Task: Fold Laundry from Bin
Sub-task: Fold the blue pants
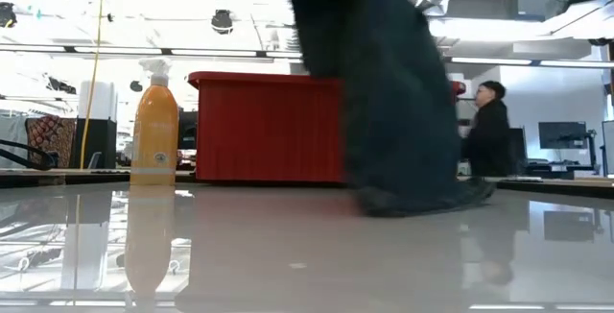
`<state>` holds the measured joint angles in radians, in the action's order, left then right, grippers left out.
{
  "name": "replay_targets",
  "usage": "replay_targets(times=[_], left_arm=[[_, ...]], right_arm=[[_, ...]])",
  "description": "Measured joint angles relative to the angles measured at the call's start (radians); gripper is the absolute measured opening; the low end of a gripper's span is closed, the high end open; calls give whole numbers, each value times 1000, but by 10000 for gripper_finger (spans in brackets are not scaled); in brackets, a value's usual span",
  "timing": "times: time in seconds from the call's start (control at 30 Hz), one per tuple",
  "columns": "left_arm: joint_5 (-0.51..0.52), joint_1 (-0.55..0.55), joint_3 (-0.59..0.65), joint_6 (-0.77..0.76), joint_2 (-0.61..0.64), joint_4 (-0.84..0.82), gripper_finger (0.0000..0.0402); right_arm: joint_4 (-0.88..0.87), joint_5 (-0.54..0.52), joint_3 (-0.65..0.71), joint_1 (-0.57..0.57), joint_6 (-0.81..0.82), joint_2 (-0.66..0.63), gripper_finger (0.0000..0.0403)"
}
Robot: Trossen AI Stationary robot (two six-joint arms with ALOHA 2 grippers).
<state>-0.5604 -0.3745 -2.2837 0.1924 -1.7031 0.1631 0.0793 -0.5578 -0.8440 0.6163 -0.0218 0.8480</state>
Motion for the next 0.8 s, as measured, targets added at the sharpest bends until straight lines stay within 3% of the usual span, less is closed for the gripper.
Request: replay_targets(times=[0.1, 0.2, 0.33, 0.43, 0.57, 0.7, 0.8], left_arm=[[11, 9, 1, -22, 1, -5, 0], [14, 6, 0, -31, 6, 16, 0], [3, 1, 0, -42, 8, 6, 0], [-17, 1, 0, -72, 7, -18, 0], [-20, -14, 0, -82, 7, -37, 0], [-20, -30, 0, -82, 7, -49, 0], [-20, -34, 0, -82, 7, -57, 0]], right_arm=[[-58, -161, 0, -66, -12, 22, 57], [-105, -170, 1, -201, 23, 24, 57], [-110, -150, 1, -478, 61, 23, 57], [-62, 24, 0, -715, 84, 44, 55], [38, 365, -1, -981, 183, 160, 53], [189, 606, -1, -1084, 266, 337, 45], [267, 678, -22, -1071, 284, 450, 32]])
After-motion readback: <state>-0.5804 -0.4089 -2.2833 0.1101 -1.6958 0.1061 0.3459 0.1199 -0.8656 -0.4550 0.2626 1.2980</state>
